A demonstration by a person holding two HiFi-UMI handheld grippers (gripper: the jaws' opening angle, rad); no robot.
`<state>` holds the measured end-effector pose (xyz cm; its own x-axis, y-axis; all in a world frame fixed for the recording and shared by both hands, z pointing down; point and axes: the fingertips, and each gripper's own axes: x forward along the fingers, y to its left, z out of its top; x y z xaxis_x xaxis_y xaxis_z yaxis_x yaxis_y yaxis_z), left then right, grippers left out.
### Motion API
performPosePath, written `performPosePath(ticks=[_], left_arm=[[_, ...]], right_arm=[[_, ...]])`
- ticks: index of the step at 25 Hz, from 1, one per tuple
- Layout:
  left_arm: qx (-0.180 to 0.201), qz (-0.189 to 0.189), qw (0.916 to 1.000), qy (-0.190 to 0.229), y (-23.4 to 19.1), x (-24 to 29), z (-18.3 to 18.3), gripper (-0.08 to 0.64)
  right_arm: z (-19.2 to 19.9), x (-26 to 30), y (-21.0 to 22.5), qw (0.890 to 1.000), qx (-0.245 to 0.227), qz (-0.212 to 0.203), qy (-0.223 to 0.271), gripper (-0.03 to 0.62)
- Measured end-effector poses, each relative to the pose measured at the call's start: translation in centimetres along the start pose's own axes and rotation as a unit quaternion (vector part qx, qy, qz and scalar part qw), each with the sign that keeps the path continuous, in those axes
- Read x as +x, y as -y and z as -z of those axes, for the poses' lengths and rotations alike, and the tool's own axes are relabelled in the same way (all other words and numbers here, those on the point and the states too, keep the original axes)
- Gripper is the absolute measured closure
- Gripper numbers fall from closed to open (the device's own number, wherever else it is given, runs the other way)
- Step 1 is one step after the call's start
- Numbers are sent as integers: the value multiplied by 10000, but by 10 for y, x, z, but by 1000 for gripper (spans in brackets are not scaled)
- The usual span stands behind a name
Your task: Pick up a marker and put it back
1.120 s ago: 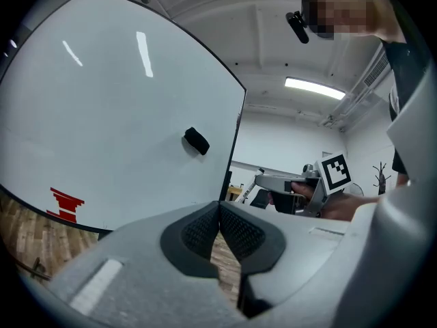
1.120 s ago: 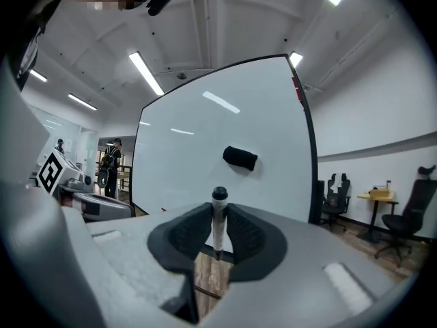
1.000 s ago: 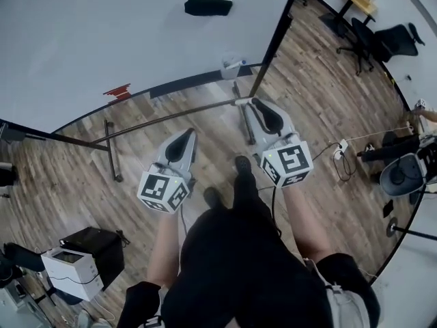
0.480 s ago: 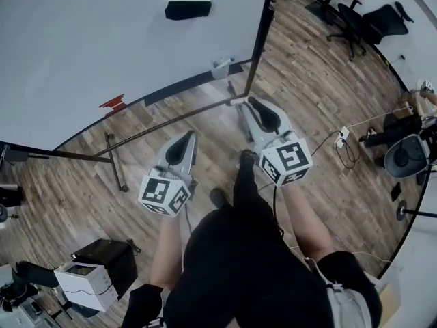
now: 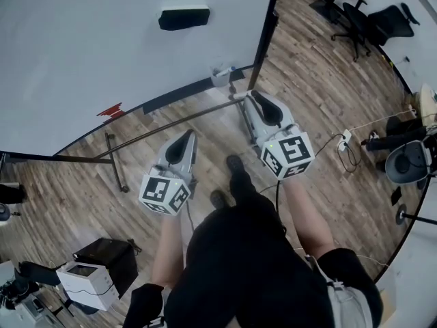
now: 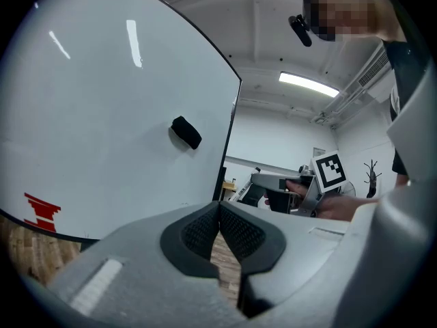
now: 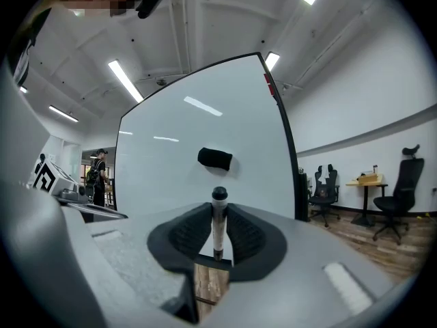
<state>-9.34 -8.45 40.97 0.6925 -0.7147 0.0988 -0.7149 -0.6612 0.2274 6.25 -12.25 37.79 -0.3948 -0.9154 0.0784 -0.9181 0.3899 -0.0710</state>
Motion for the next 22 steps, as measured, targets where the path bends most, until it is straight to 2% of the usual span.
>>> performPosePath(ticks=[6,12,18,22], left_arm=[[83,-228,9997,32,-20,40,-13,549],[94,-575,9982,111,-31,77,-24,549],[-38,-888,9960,105,-50,100,-20,549],[-90,-1056,9943,78,-53,111,-16,549]], right_arm=[[-5,54,40,9999,-58,-151,35,526],[5,106,70,9983,-304,-464,-185,526],[42,153,74,9901,-952,-869,-558,525],[70,167,73,9834,-1165,-1125,-817,523]])
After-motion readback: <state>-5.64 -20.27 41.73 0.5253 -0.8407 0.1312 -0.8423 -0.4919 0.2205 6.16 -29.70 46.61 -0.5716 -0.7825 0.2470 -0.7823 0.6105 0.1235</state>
